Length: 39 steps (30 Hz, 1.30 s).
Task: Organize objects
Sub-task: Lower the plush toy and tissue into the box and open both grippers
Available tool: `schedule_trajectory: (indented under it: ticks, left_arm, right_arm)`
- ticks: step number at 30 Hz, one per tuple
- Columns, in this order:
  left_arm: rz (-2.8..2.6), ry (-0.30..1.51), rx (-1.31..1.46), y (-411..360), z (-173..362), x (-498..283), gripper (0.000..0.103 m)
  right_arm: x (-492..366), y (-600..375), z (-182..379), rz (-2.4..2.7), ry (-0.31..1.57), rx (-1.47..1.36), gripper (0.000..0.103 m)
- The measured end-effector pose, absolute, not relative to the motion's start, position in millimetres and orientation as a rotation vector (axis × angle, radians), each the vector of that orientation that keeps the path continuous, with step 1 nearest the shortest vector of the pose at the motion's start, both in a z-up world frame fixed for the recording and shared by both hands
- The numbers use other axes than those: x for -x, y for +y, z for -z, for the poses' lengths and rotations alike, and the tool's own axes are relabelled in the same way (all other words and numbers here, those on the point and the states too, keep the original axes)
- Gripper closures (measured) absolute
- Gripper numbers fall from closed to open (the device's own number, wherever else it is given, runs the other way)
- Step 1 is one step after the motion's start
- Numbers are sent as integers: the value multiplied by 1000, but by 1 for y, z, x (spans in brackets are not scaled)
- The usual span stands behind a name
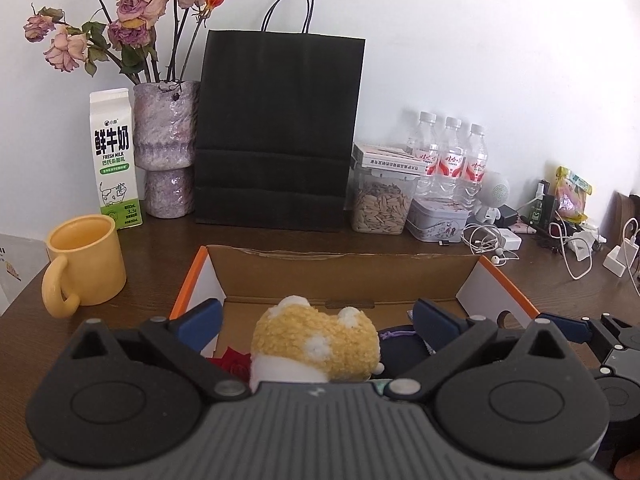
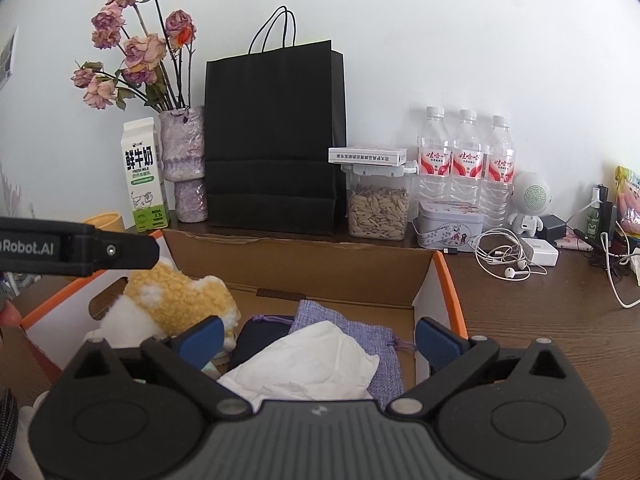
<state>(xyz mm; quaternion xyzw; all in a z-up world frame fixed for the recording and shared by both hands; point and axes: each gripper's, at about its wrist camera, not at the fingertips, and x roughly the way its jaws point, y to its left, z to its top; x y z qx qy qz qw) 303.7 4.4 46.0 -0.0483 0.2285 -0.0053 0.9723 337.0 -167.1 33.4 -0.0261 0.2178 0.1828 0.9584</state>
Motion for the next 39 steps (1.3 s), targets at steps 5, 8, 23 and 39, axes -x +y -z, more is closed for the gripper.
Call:
schedule_trajectory:
  ticks: [5, 8, 23, 39]
  left_arm:
    - [14, 439, 95, 3, -52, -297, 0]
    - [18, 413, 95, 3, -58, -289, 0]
    - [-11, 381, 113, 9, -66, -236, 0]
    - [-72, 389, 77, 27, -68, -168, 0]
  right_arm:
    - [-330, -167, -37, -373, 427, 62, 1]
    - [-324, -166, -41, -372, 413, 70, 1]
    - [-275, -173, -50, -365, 390, 89, 1]
    - [-210, -192, -45, -351, 418, 87, 0]
